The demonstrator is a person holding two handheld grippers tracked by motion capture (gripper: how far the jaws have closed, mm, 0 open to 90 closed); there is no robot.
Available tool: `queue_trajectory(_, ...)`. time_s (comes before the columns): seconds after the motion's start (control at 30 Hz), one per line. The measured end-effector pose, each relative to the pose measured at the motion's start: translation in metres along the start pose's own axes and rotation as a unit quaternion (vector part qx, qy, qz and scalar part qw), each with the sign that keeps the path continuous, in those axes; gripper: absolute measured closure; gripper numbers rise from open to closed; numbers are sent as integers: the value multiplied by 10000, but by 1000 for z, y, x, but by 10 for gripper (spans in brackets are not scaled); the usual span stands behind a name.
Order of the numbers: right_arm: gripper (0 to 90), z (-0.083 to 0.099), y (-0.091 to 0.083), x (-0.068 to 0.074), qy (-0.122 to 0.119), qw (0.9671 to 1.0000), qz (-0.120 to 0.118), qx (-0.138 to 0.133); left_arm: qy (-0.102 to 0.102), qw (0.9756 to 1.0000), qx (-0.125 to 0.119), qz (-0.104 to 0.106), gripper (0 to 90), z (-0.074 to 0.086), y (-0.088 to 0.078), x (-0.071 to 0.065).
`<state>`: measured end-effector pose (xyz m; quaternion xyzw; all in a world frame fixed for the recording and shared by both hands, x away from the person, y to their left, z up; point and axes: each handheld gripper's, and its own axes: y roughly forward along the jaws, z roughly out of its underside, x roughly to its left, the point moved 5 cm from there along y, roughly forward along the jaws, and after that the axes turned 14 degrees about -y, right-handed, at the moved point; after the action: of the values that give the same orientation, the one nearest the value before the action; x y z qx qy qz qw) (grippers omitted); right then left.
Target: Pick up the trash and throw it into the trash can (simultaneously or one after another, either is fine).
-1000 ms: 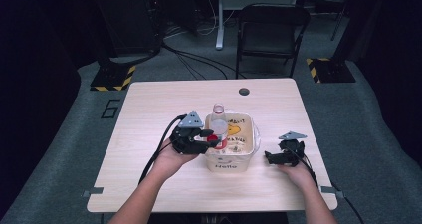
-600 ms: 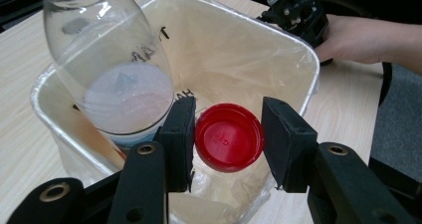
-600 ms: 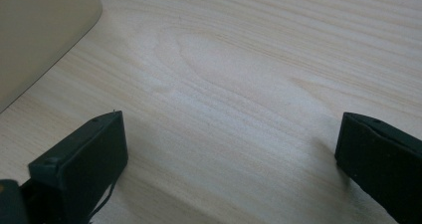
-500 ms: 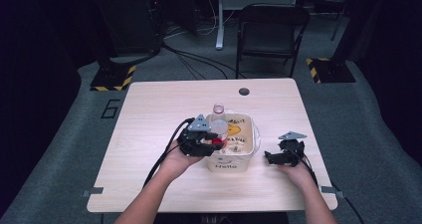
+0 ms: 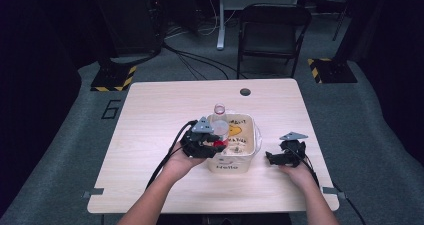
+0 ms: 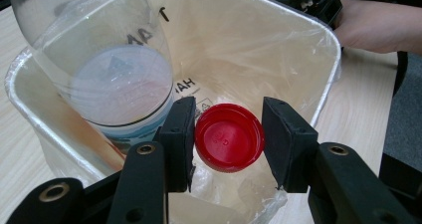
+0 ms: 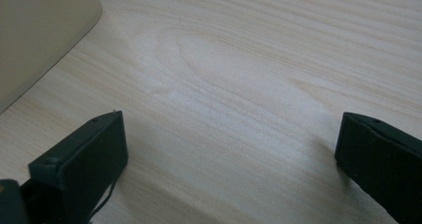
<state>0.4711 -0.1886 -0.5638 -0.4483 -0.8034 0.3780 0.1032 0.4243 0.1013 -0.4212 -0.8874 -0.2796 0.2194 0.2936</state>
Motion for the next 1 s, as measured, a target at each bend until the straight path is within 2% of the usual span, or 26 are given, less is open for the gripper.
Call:
queue_trajectory(0.17, 0, 0, 0, 0, 0, 10000, 0, -1, -16, 10000, 59, -65, 565, 1, 1, 3)
queue_trajectory(0.3, 0, 0, 0, 0, 1, 10000, 0, -2, -76, 9999, 16, -92, 498, 0, 0, 4)
queue_trajectory(0.4, 0, 0, 0, 0, 1, 10000, -1, -1, -83, 9999, -40, -101, 482, -1, -2, 5)
queue_trajectory(0.63, 0, 0, 0, 0, 39, 10000, 7, -13, -114, 9995, -193, -212, 456, -1, -21, 10)
queue_trajectory(0.87, 0, 0, 0, 0, 21, 10000, 2, -12, -285, 9980, -381, -415, 447, 2, -44, 27)
queue_trajectory(1.0, 0, 0, 0, 0, 33, 10000, 6, -15, -470, 9965, -451, -525, 445, 8, -56, 38)
